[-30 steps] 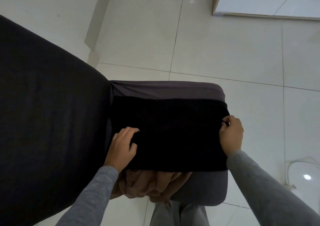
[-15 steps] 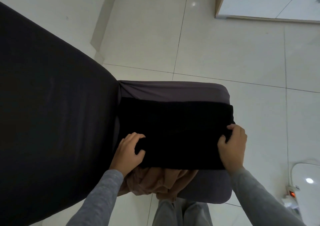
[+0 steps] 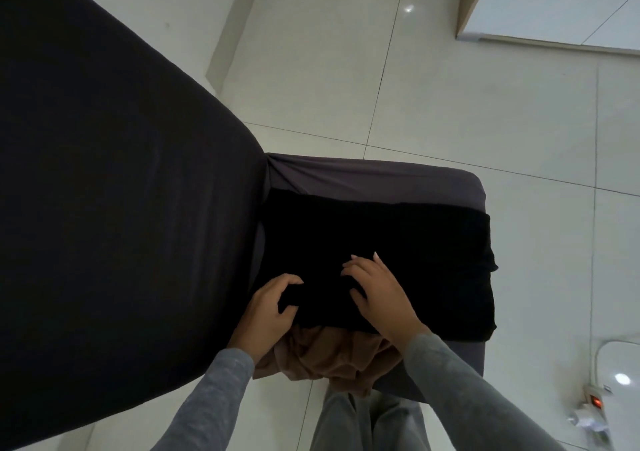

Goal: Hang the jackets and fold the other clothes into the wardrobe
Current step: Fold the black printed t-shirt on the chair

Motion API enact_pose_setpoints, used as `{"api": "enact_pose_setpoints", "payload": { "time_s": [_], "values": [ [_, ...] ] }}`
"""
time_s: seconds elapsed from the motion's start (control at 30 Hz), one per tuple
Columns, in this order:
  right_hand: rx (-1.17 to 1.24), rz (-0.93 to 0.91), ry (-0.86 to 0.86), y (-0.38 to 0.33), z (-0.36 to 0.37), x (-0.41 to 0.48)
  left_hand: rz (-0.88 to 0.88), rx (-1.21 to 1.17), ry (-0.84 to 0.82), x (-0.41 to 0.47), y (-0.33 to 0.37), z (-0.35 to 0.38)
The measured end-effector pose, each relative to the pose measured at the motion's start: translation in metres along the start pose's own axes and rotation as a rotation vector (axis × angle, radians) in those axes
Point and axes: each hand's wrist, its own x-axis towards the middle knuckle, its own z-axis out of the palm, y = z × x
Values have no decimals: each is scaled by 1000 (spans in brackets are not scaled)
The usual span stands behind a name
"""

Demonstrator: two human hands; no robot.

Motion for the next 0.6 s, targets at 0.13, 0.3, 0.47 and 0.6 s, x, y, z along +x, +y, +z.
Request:
{"api": "enact_pose_setpoints", "payload": {
  "time_s": [0.13,0.3,0.47,0.6],
  "values": [
    [242,95,112,-1,-6,0,-21,-17,-10,2,-7,-1],
    [229,32,52,3,-8,-9,-200,-227,73,-5,-13,-4],
    [320,88,74,8,-11,-7,-329,-506,171,-3,-11,-2],
    [511,300,118,-5,-17,9,-371,-675,235,19,-1,-7]
  ]
}}
